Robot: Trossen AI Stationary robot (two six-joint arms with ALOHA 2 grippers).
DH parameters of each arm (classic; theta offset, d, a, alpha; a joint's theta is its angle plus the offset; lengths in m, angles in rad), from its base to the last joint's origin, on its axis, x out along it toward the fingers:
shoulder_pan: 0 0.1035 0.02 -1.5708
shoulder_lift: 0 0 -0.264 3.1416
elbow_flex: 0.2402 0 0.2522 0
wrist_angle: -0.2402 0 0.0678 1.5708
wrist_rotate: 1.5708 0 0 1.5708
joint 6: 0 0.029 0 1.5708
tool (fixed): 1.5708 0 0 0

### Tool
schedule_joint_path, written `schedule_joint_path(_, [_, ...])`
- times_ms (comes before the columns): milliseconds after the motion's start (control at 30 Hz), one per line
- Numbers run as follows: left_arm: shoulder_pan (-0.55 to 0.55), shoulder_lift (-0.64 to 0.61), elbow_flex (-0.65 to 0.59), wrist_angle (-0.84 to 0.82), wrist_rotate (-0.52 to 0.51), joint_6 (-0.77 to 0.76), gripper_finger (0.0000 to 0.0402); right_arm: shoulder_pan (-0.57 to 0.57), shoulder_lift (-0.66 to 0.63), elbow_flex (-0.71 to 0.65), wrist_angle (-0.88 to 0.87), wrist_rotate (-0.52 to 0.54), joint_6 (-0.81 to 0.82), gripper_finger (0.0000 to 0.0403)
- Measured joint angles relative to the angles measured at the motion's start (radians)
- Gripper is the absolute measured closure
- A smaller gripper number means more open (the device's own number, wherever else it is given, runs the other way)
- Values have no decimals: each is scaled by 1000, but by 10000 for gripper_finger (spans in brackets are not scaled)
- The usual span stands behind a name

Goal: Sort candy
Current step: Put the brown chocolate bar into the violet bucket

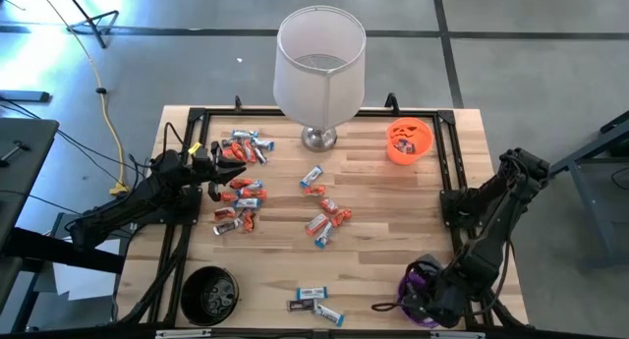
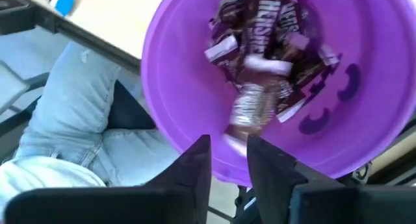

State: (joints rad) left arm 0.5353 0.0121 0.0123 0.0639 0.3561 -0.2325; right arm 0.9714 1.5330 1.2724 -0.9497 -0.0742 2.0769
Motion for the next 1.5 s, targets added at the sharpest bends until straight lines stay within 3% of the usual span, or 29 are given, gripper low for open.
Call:
schedule_joint_path(200, [0,0,0,0,0,0,337,-12,0,0,12,7,17,287])
schedule_joint_path(333, [0,0,0,0,0,0,337,-48,0,0,56,78,-49,286])
schedule_joint_path(567, [0,0,0,0,0,0,337,-163,2,1,132,182,-384,286])
schedule_joint_path(767, [0,0,0,0,0,0,337,-281,100,2,168,185,-724,286])
schedule_joint_path(1100, [0,0,0,0,0,0,337,-381,288,1,516,160,-1289,286])
schedule_joint_path(1267, [0,0,0,0,0,0,337,-384,379,50,572,225,-1452,286])
schedule_joint_path(1500, [0,0,0,0,0,0,337,-384,506,219,571,281,-1579,286])
